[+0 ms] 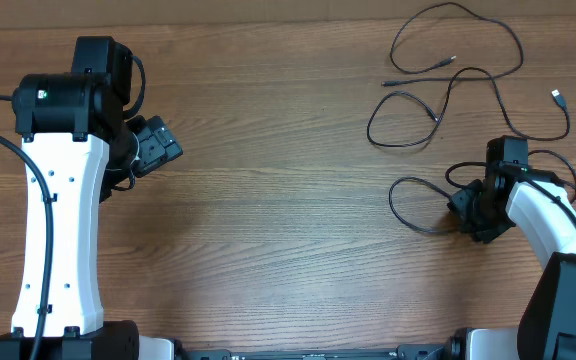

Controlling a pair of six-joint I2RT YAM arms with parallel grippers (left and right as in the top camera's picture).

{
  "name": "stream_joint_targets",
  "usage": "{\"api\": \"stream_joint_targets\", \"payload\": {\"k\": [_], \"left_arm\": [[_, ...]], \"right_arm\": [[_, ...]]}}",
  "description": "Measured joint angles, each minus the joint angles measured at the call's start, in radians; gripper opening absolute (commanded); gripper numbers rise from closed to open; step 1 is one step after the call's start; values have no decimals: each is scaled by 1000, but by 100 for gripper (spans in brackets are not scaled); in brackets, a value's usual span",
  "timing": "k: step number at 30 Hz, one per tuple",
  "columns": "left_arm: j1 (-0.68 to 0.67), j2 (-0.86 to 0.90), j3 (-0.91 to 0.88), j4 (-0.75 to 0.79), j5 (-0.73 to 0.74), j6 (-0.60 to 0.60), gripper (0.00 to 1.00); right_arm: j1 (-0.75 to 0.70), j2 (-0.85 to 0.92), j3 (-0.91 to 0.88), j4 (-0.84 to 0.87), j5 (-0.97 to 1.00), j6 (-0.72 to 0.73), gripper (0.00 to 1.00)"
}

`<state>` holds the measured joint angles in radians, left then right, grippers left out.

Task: Untangle cables

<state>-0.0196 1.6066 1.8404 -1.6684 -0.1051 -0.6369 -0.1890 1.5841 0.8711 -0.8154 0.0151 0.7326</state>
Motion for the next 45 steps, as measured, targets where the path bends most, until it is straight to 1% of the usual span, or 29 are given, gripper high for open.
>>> {"api": "stream_joint_targets", "payload": {"k": [4, 9, 11, 12, 13, 14, 15, 16, 17, 20, 23, 25, 32, 41, 45], "left_arm": [[0, 0, 0, 0, 0, 0, 100], [0, 0, 0, 0, 0, 0, 99], [0, 0, 0, 0, 0, 0, 100], [0, 0, 0, 0, 0, 0, 99], [0, 0, 0, 0, 0, 0, 99], [0, 0, 0, 0, 0, 0, 100], [0, 0, 0, 0, 0, 0, 99], [0, 0, 0, 0, 0, 0, 99], [0, 0, 0, -1, 0, 0, 99], [0, 0, 0, 0, -1, 0, 100], [0, 0, 0, 0, 0, 0, 100], [0, 0, 0, 0, 0, 0, 99], [0, 0, 0, 0, 0, 0, 100], [0, 0, 0, 0, 0, 0, 99], [0, 0, 0, 0, 0, 0, 100]], "right_arm": [[0, 0, 0, 10, 0, -1, 36], [0, 0, 0, -3, 0, -3, 40], [0, 0, 0, -20, 0, -7, 49], [0, 0, 0, -20, 0, -6, 51], [-2, 0, 7, -49, 1, -8, 56], [-5, 0, 13, -66, 0, -9, 68], [-8, 0, 36, -99, 0, -15, 86], [-14, 0, 44, -105, 1, -18, 95], [-24, 3, 80, -148, 0, -30, 100], [-65, 5, 228, -225, 0, -88, 100], [-113, 5, 348, -241, 15, -121, 100], [-144, 5, 380, -219, 20, -131, 100], [-269, 22, 387, -124, 64, -111, 100], [-389, 213, 387, -103, 79, -104, 100], [-451, 249, 387, -91, 80, -104, 97]]}}
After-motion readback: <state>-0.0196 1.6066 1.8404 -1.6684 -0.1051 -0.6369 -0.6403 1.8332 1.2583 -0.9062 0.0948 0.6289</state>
